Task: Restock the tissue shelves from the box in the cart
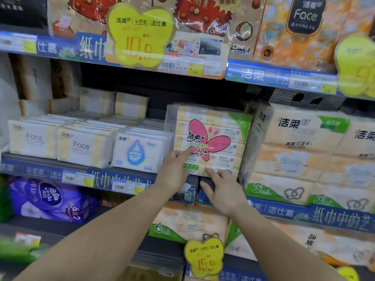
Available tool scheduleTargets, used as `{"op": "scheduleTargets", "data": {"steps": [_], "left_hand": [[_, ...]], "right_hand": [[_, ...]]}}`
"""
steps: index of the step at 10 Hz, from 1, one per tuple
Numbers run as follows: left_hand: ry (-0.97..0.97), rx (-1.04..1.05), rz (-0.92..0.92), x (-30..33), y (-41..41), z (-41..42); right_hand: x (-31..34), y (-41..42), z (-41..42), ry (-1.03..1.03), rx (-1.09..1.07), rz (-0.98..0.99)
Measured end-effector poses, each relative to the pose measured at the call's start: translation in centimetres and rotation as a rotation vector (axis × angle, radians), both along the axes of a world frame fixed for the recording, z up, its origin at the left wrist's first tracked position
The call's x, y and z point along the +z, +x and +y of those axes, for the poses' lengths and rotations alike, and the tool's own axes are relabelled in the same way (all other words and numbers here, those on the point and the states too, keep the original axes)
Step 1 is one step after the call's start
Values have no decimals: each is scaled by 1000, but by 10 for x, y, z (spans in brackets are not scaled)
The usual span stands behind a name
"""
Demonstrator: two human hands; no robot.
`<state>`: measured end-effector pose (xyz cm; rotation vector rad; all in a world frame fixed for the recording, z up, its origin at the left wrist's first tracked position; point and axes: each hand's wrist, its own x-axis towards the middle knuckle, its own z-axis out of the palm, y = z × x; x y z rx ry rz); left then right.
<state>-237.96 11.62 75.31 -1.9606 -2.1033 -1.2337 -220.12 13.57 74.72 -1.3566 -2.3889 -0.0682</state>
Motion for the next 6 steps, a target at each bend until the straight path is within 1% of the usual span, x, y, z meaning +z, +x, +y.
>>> {"op": "scheduleTargets", "data": {"steps": [1, 3, 5, 6], "left_hand": [[-47, -26, -44, 2, -1, -2], [-135, -23, -15, 2, 9, -16], [-129, 19, 20, -3, 12, -54], [-115, 77, 77, 0, 4, -75]], "right_hand": [[0, 1, 0, -9, 4, -17], [-3, 5, 5, -8, 25, -35], [1, 4, 4, -34, 26, -10], [9, 6, -9, -49, 18, 23]]}}
